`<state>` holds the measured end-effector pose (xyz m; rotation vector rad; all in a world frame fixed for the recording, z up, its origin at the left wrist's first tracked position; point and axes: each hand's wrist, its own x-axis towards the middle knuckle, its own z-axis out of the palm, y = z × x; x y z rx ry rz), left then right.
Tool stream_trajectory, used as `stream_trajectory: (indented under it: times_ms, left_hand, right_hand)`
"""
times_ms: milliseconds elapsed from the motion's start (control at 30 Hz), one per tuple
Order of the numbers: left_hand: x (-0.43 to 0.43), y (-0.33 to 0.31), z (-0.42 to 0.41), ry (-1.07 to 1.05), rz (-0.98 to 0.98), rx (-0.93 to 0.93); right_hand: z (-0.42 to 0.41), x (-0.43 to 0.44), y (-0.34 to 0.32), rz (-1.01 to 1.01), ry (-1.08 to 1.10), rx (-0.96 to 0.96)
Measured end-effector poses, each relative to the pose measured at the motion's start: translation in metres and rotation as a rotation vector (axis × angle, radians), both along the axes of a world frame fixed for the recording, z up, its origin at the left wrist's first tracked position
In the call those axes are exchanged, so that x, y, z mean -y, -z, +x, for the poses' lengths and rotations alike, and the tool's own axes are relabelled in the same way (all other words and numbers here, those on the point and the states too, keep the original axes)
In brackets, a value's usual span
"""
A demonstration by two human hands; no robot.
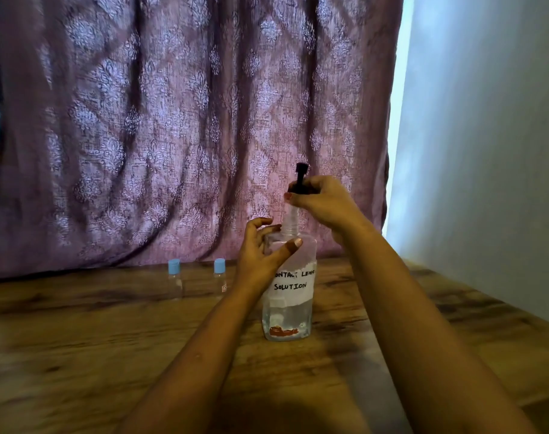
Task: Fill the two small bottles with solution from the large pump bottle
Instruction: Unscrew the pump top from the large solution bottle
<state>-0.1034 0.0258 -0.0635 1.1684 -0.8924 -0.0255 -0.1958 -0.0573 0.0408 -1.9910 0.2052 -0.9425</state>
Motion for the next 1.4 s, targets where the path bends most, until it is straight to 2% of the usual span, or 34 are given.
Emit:
stream_trajectory:
  times_ms: [167,400,633,767,867,967,1100,1267,1400]
  left_hand:
    - [-0.002,0.004,-0.002,-0.023,0.036,0.002]
    - [-0.008,0.002,-0.015,-0.048,0.066,-0.009]
    - [-0.023,0.019,-0.023,-0.010,0.095,-0.133]
    - [-0.030,0.018,-0.025,-0.038,0.128,-0.119]
    - [-0.040,0.019,-0.023,-0.104,0.170,-0.104]
    - [-0.051,0.025,-0.020,-0.156,0.227,-0.125]
    - [-0.064,0.037,-0.020,-0.206,0.312,-0.137]
    - [-0.074,0.046,-0.021,-0.205,0.378,-0.180]
    - [-0.077,0.050,-0.024,-0.161,0.404,-0.213]
  right_hand:
    - [-0.017,0.001,-0.026,0.032,-0.049,0.120]
    - [-0.054,-0.004,-0.065,-0.009,-0.011,0.344]
    - [-0.088,-0.009,-0.088,0.020,0.006,0.585]
    - [-0.097,-0.009,-0.079,-0.038,0.133,0.674]
    - [-0.094,-0.004,-0.042,-0.086,0.309,0.678]
    - [-0.081,0.009,0.014,-0.001,0.453,0.600]
    - [-0.066,0.024,0.093,0.092,0.580,0.238]
    - [-0.058,0.029,0.159,0.034,0.645,-0.161]
    - [-0.059,0.027,0.173,-0.037,0.682,-0.378]
